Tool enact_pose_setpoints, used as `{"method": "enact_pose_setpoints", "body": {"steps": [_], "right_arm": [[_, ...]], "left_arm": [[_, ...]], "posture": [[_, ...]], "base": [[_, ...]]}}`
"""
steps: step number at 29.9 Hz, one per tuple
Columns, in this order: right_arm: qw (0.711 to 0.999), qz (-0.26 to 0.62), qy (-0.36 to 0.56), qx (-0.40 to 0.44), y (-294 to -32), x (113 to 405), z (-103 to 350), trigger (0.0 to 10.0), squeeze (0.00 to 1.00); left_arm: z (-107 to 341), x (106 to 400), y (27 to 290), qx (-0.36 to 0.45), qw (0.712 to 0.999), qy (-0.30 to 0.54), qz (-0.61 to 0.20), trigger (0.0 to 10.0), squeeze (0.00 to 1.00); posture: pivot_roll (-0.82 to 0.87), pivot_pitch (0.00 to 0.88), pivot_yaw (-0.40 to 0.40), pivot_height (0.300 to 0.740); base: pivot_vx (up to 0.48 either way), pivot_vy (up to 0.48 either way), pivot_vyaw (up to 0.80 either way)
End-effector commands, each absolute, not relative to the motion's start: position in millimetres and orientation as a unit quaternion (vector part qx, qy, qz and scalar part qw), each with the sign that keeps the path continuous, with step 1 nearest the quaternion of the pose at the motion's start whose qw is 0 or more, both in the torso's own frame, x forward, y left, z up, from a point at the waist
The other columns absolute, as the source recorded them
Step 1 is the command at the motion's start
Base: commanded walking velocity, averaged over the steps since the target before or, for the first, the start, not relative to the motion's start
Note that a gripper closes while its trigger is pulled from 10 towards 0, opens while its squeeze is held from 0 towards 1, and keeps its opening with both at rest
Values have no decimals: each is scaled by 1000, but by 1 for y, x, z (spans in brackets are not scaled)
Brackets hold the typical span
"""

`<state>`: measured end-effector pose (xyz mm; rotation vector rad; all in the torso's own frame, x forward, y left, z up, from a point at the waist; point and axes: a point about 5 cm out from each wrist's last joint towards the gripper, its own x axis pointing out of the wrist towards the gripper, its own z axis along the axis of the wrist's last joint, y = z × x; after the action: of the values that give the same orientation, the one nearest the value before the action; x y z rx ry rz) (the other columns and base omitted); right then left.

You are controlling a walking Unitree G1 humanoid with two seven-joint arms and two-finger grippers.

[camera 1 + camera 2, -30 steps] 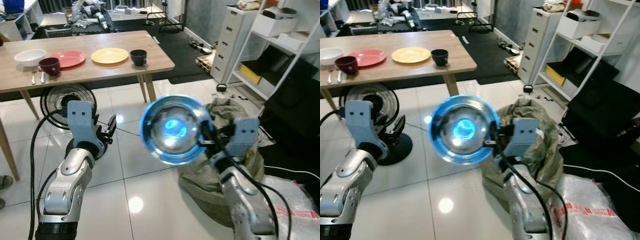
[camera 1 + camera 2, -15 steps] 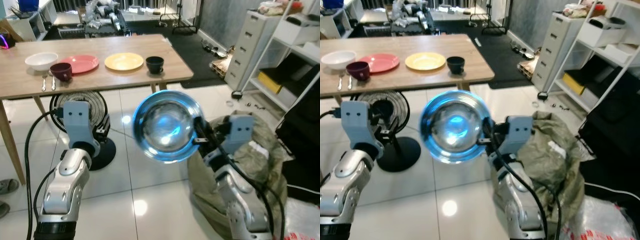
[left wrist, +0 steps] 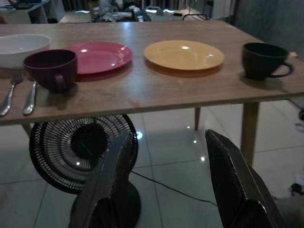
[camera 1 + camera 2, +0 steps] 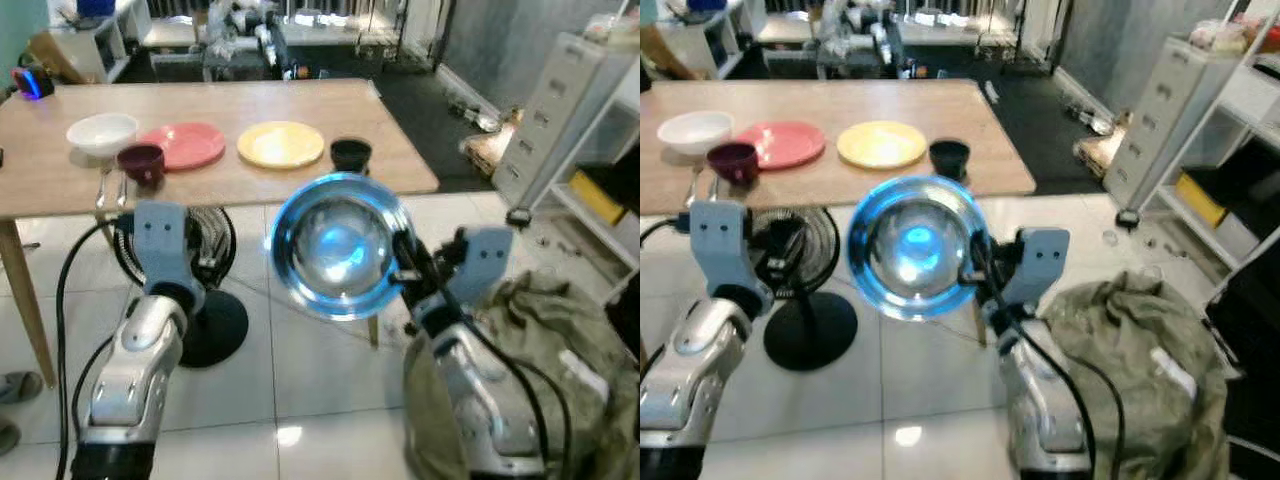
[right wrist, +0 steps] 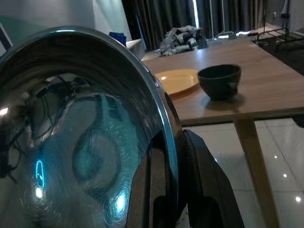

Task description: Setting the table

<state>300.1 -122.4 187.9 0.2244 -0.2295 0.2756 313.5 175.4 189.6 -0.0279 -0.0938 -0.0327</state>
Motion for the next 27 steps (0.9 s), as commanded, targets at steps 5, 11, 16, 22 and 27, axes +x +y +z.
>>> {"method": "enact_pose_setpoints", "body": {"steps": [5, 11, 16, 22, 27], "right_arm": [[980, 116, -124, 107, -131, 302, 191, 10000, 0], [981, 102, -124, 106, -136, 304, 191, 10000, 0], [982, 96, -125, 106, -138, 304, 191, 10000, 0], [982, 96, -126, 107, -138, 304, 192, 10000, 0], [981, 96, -126, 108, -138, 304, 192, 10000, 0]], "left_arm": [[190, 314, 172, -12, 999, -47, -22, 10000, 0], [189, 314, 172, -13, 999, -47, -22, 10000, 0], [189, 314, 172, -13, 999, -46, -23, 10000, 0], [189, 314, 172, -13, 999, -46, -23, 10000, 0], [189, 314, 172, -13, 999, -46, -23, 10000, 0]], "posture": [[-47, 0, 86, 740], [-48, 0, 87, 740], [-49, 0, 87, 740], [-49, 0, 89, 740], [-47, 0, 89, 740]], "base": [[480, 0, 0], [480, 0, 0], [480, 0, 0], [480, 0, 0], [480, 0, 0]]}}
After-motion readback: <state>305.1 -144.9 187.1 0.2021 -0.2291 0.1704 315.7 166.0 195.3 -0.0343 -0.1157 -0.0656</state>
